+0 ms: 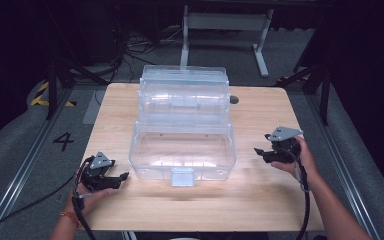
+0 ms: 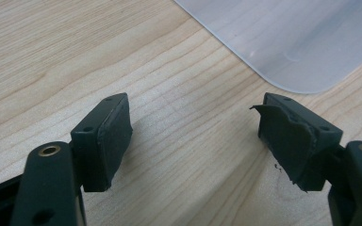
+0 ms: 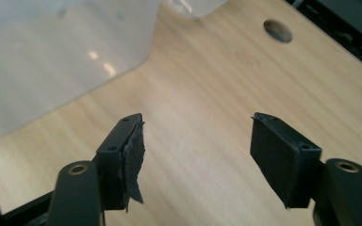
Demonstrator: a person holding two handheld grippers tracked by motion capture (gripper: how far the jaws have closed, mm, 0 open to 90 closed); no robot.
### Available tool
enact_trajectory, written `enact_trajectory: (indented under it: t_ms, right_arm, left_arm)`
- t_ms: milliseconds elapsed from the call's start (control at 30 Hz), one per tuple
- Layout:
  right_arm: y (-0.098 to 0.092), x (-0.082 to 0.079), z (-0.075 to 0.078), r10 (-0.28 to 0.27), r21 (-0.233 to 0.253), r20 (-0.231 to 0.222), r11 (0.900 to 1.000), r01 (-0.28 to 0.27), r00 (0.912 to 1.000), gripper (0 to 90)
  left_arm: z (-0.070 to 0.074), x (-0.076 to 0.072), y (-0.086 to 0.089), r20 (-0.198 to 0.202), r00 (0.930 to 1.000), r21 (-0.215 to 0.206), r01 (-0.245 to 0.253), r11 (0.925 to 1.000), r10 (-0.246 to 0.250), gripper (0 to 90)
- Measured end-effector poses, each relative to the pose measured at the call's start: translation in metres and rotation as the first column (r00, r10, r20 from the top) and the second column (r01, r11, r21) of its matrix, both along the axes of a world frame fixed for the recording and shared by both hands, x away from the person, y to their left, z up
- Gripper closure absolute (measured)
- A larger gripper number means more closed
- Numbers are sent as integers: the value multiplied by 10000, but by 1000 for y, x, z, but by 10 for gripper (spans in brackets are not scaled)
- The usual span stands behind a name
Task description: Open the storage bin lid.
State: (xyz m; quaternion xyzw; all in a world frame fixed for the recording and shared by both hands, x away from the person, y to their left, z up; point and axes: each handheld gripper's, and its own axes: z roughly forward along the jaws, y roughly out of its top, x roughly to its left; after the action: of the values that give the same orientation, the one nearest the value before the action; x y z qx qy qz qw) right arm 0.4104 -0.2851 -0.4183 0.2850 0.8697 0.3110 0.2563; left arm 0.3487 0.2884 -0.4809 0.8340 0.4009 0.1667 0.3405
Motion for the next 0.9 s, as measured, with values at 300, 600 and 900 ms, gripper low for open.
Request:
enact_trajectory:
  t_ms: [300, 600, 900]
  right_arm:
    - [-25, -35, -32, -106, 275, -363, 9996, 116, 9993, 300]
    - [-55, -56, -58, -617, 1471, -957, 9862, 754, 9935, 259]
    - [-64, -57, -68, -737, 2119, -1422, 9718, 1031, 9871, 231]
  left_arm:
    - [0, 1, -1, -83, 10000, -35, -55, 10000, 55, 258]
    - [0, 2, -2, -69, 10000, 50, -63, 10000, 63, 248]
    - [0, 1, -2, -85, 9999, -35, -149, 9999, 149, 248]
